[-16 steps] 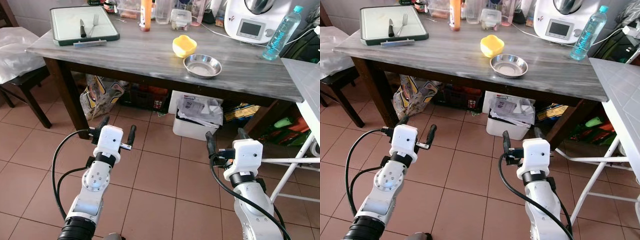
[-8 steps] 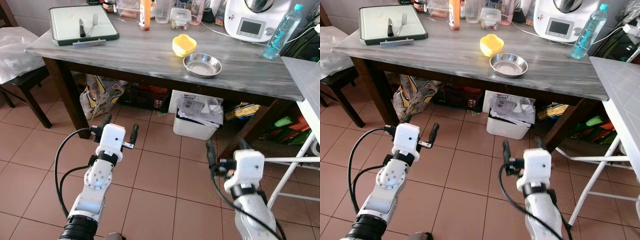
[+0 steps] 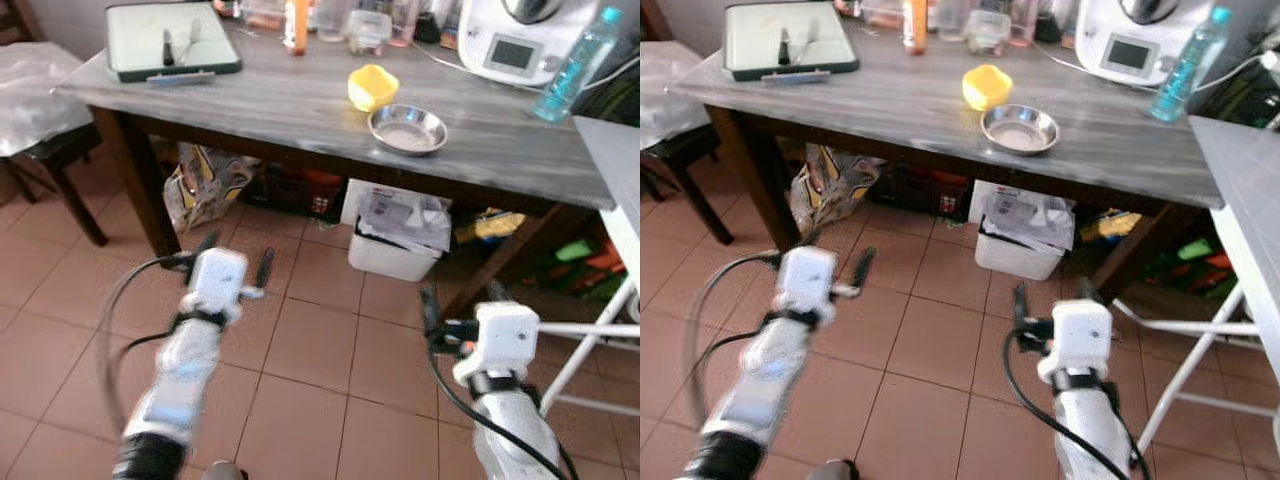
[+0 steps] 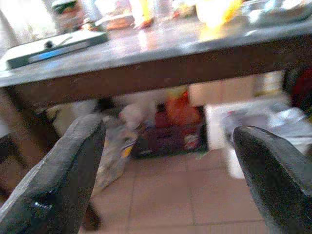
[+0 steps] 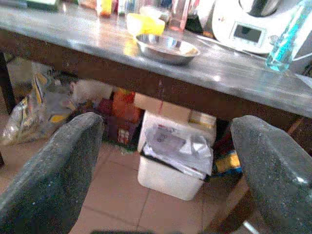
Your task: Setting the table
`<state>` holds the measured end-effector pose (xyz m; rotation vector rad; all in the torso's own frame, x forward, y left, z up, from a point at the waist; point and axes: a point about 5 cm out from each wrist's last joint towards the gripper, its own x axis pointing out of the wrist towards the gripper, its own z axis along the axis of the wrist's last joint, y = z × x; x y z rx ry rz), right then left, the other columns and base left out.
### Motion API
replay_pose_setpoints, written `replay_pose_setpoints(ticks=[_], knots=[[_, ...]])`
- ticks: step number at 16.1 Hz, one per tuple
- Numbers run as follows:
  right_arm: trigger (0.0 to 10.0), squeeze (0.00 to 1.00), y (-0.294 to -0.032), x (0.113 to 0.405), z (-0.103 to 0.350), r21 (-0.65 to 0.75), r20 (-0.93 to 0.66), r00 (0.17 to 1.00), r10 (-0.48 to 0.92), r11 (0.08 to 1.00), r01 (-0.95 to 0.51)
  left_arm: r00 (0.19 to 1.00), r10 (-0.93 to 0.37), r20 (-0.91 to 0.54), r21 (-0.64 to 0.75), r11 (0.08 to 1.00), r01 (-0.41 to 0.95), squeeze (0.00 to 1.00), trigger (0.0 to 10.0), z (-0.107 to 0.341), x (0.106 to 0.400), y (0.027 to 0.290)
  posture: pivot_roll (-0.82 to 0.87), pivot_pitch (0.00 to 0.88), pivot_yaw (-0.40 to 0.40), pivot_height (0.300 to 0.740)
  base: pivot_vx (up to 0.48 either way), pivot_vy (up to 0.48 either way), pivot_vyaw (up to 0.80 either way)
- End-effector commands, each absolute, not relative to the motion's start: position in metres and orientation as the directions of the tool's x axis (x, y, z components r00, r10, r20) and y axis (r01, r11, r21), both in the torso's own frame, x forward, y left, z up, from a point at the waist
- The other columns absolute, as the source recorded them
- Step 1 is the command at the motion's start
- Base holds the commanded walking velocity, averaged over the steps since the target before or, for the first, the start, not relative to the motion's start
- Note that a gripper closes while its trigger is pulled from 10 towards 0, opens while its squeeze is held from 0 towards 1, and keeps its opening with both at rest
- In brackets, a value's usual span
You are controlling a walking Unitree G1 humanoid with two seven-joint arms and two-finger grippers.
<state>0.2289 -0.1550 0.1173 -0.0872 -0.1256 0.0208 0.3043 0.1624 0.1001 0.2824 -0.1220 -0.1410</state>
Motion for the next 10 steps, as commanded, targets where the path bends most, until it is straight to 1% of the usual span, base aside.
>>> replay_pose_setpoints(ticks=[1, 3, 6, 10], knots=[[10.0, 0.00, -0.1640, 0.2260, 0.1190, -0.103, 0.122, 0.992, 0.000, 0.995, 0.013, 0.978, -0.182, 0.098, 0.273, 0.950, 0.149, 0.00, 10.0, 0.0993, 0.3001, 0.1552, 0.20, 0.120, -0.088, 0.740, 0.000, -0.307, 0.00], [10.0, 0.00, -0.1662, 0.2274, 0.1209, -0.104, 0.129, 0.992, -0.010, 0.994, 0.024, 0.980, -0.180, 0.079, 0.280, 0.948, 0.152, 0.00, 10.0, 0.0951, 0.2935, 0.1614, 0.20, 0.120, -0.088, 0.740, 0.000, -0.309, 0.00], [10.0, 0.00, -0.1651, 0.2329, 0.1221, -0.109, 0.135, 0.991, -0.009, 0.994, 0.024, 0.980, -0.185, 0.072, 0.272, 0.949, 0.159, 0.00, 10.0, 0.0932, 0.2928, 0.1571, 0.21, 0.120, -0.090, 0.740, 0.000, -0.307, 0.00], [10.0, 0.00, -0.1691, 0.2324, 0.1227, -0.123, 0.136, 0.991, -0.014, 0.992, 0.031, 0.979, -0.192, 0.069, 0.265, 0.949, 0.168, 0.00, 10.0, 0.0934, 0.2913, 0.1542, 0.20, 0.123, -0.091, 0.740, 0.000, -0.311, 0.00]])
